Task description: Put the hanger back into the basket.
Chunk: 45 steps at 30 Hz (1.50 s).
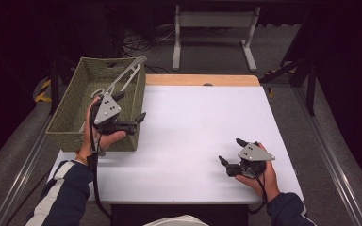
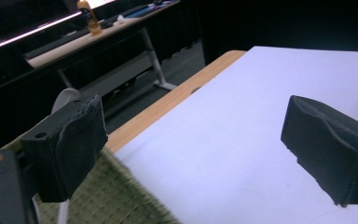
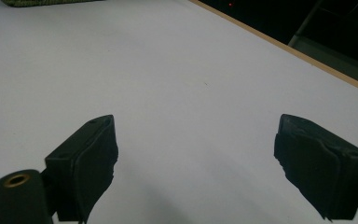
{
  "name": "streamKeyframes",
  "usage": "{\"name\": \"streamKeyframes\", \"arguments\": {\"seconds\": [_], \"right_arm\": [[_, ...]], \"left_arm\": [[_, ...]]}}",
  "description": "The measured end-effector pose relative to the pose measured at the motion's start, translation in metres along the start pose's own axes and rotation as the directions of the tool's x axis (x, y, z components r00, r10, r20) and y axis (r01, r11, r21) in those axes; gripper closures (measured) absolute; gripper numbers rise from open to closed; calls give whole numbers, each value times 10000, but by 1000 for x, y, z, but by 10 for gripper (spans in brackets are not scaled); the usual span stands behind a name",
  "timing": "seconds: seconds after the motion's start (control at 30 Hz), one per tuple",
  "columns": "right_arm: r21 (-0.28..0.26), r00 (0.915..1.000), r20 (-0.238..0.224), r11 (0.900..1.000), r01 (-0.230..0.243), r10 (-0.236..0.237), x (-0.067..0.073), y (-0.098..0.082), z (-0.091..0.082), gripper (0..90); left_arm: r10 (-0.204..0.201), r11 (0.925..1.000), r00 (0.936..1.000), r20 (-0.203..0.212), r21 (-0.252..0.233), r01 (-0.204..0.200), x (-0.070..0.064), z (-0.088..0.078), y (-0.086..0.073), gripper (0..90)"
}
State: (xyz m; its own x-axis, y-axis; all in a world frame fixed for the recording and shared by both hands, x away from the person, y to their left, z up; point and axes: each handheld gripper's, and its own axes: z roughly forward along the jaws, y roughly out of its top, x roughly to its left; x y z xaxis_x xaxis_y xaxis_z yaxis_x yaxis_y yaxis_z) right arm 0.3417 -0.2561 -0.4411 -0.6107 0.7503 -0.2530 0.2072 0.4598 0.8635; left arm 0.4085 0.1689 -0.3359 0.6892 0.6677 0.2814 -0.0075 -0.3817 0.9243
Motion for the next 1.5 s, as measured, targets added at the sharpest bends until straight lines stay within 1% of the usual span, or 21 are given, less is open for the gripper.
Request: {"name": "streamKeyframes", "arguments": {"seconds": [0.07, 0.1, 0.17, 0.23, 0.27, 0.37, 0.47, 0.53, 0.67, 0.7, 0.83, 0.87, 0.97, 1.0, 1.03, 1.13, 1.2, 1.33, 1.4, 1.47, 1.5], "right_arm": [[-21, 10000, 12, 10000, -5, 5, 0, 0, 0, 136], [-34, 10000, -13, 10000, -12, 12, 0, 0, 0, 136], [-36, 10000, -12, 10000, 2, -2, 0, 0, 0, 136], [-59, 10000, -9, 10000, 1, -1, 0, -1, 0, 136], [-65, 10000, -3, 10000, 1, -1, 0, 0, -1, 136], [-96, 10000, 1, 10000, 1, -1, 0, 0, -1, 136], [-110, 10000, 2, 9999, 2, -2, 1, 0, -1, 136], [-130, 10000, 15, 9999, 18, -17, 1, 1, -1, 136], [-152, 10000, 13, 9999, 32, -31, 2, 1, -2, 136], [-160, 10000, 27, 9999, 46, -46, 2, 1, -2, 136], [-236, 10000, 58, 9997, -4, 6, 2, 2, -3, 136], [-250, 10000, 81, 9997, 8, -6, 2, 3, -3, 135], [-306, 9999, 101, 9995, 55, -52, 4, 3, -3, 135], [-311, 9999, 89, 9995, 57, -54, 4, 4, -3, 135], [-311, 9999, 89, 9995, 57, -54, 4, 4, -3, 135], [-350, 9999, 86, 9993, 123, -120, 6, 5, -4, 135], [-364, 9999, 89, 9993, 108, -105, 8, 5, -4, 135], [-395, 9998, 115, 9991, 159, -155, 8, 6, -4, 135], [-426, 9998, 125, 9990, 128, -123, 8, 6, -5, 134], [-474, 9998, 165, 9988, 139, -132, 8, 6, -6, 133], [-483, 9997, 183, 9987, 148, -139, 8, 6, -6, 133]], "left_arm": [[75, 10000, 9998, 176, -45, -74, -7, 2, 0, 77], [164, 9998, 9992, 377, -111, -160, -12, 4, 0, 84], [150, 9999, 9982, 588, -87, -145, -18, 6, -1, 83], [263, 9996, 9963, 822, -152, -251, -25, 7, -2, 83], [198, 9997, 9958, 898, -163, -184, -27, 8, -3, 81], [239, 9995, 9932, 1136, -250, -212, -35, 7, -5, 79], [232, 9992, 9922, 1223, -351, -191, -39, 5, -8, 79], [188, 9992, 9893, 1445, -380, -134, -46, 3, -11, 79], [300, 9992, 9854, 1673, -295, -254, -54, 2, -16, 79], [378, 9990, 9854, 1662, -317, -330, -56, 1, -18, 79], [404, 9988, 9825, 1819, -332, -349, -61, -2, -24, 86], [474, 9987, 9814, 1861, -271, -431, -62, -3, -26, 86], [575, 9983, 9821, 1794, -198, -548, -64, -5, -31, 86], [639, 9980, 9817, 1791, -88, -633, -65, -5, -35, 86], [639, 9980, 9817, 1791, -88, -633, -65, -5, -35, 86], [538, 9984, 9822, 1800, 47, -556, -66, -7, -44, 86], [643, 9976, 9826, 1740, 123, -675, -66, -8, -48, 86], [510, 9980, 9821, 1811, 275, -569, -68, -10, -55, 86], [614, 9969, 9829, 1736, 388, -691, -69, -10, -59, 85], [611, 9961, 9815, 1817, 520, -716, -70, -11, -63, 85], [488, 9964, 9820, 1827, 600, -606, -70, -11, -66, 85]]}}
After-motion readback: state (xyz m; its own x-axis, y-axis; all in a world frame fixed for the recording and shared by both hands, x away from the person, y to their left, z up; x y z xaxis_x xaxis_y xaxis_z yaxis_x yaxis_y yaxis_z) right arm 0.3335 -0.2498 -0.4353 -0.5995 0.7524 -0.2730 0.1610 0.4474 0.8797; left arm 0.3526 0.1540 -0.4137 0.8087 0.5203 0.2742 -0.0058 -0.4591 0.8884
